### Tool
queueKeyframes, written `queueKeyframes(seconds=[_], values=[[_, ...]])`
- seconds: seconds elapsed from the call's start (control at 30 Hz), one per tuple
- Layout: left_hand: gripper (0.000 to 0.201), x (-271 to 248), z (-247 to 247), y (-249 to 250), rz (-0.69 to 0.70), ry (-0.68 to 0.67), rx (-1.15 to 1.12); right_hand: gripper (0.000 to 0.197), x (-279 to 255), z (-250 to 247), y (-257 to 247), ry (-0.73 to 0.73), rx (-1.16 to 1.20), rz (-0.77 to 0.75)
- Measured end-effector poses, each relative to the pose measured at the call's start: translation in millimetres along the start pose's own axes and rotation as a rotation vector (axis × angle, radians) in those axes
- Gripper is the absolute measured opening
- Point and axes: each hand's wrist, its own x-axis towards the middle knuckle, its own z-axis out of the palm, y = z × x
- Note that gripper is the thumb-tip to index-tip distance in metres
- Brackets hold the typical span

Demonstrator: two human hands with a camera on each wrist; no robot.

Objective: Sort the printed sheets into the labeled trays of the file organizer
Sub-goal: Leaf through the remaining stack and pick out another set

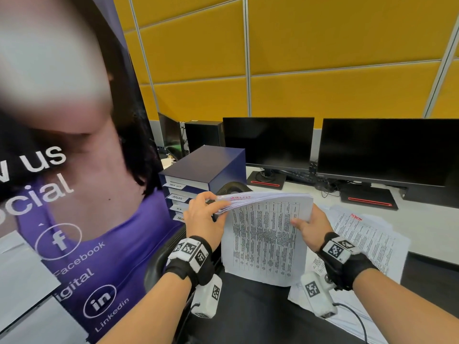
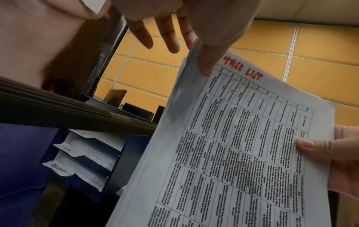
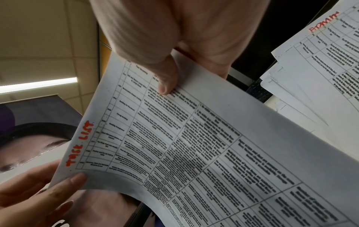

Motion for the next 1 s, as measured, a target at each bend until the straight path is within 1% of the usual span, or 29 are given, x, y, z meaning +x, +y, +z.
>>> queueKeyframes(seconds=[0.17,0.27,0.33,0.43,0.53,0.63,0.77,0.87,0.93,1.0], values=[[0.021,-1.8,2.3,-2.6,0.014,0.020,-0.029,0.037,0.1,-0.4,-1.6,-0.001,-0.017,-0.007],[0.021,-3.5,1.3,-3.6,0.013,0.041,-0.052,0.038,0.4,-1.2,0.0,-0.004,-0.014,-0.001],[0.026,-4.7,0.3,-3.6,-0.014,0.006,-0.049,0.038,0.4,-1.5,0.4,-0.014,-0.017,0.005],[0.031,-4.1,1.1,-6.9,-0.078,-0.093,-0.056,0.037,0.3,-1.8,0.7,-0.021,-0.027,0.001],[0.022,-3.5,2.5,-10.1,-0.113,-0.138,-0.144,0.036,-0.5,-1.9,0.4,-0.018,-0.029,-0.002],[0.019,-4.4,2.6,-9.8,-0.097,-0.153,-0.153,0.036,-1.0,-1.8,-0.3,-0.017,-0.022,0.006],[0.025,-3.3,0.9,-9.3,-0.046,-0.182,-0.087,0.035,-0.5,-1.8,0.4,-0.011,-0.028,0.008],[0.038,-2.4,1.2,-9.8,0.008,-0.194,-0.051,0.035,0.6,-1.8,2.2,-0.009,-0.029,0.007],[0.046,-1.7,1.6,-9.2,0.016,-0.201,-0.031,0.035,0.9,-1.8,2.6,-0.009,-0.030,0.006],[0.047,0.0,1.4,-8.2,0.005,-0.214,0.007,0.036,1.1,-1.6,2.7,-0.008,-0.033,0.005]])
